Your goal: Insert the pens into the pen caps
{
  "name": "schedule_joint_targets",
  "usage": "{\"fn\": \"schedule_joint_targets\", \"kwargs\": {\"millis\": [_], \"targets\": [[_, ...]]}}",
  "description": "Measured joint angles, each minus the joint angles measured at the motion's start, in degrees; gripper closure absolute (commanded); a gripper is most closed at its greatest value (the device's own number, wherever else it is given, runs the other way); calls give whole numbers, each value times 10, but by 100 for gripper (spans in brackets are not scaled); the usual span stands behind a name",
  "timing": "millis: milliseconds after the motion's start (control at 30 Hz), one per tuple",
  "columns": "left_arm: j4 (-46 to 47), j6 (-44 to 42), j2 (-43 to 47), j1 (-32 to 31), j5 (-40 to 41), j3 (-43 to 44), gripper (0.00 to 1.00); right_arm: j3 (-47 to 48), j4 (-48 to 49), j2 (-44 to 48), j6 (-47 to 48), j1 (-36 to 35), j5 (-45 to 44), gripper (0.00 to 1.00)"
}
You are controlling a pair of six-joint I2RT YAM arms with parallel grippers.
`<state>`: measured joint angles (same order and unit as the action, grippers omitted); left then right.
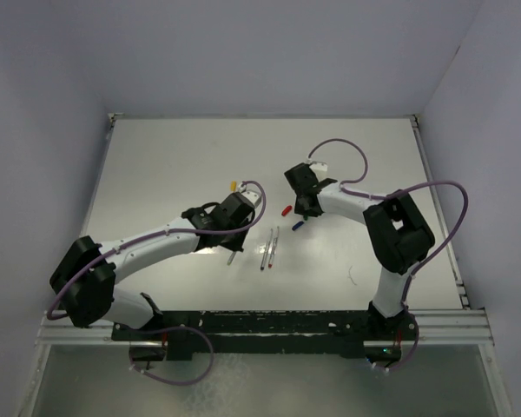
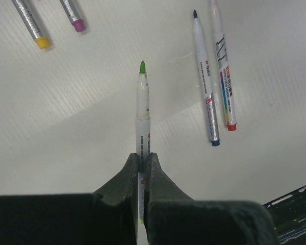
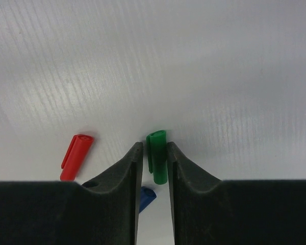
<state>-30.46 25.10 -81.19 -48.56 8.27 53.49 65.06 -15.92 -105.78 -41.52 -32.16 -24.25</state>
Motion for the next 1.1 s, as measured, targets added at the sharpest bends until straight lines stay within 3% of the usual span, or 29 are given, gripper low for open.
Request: {"fn": "schedule_joint_targets", "kwargs": {"millis": [133, 200, 567, 767, 1100], "targets": [[1, 0, 0, 0, 0, 0, 100, 0, 0, 0, -6, 0, 4, 84], [2, 0, 0, 0, 0, 0, 100, 0, 0, 0, -9, 0, 7, 100], [9, -2, 0, 0, -3, 0, 100, -18, 11, 13, -33, 3, 15, 100], [28, -7, 0, 0, -5, 0, 100, -18, -10, 28, -2, 3, 7, 100], [123, -22, 34, 0, -41, -26, 100, -22, -4, 210, 63, 3, -22, 100]]}}
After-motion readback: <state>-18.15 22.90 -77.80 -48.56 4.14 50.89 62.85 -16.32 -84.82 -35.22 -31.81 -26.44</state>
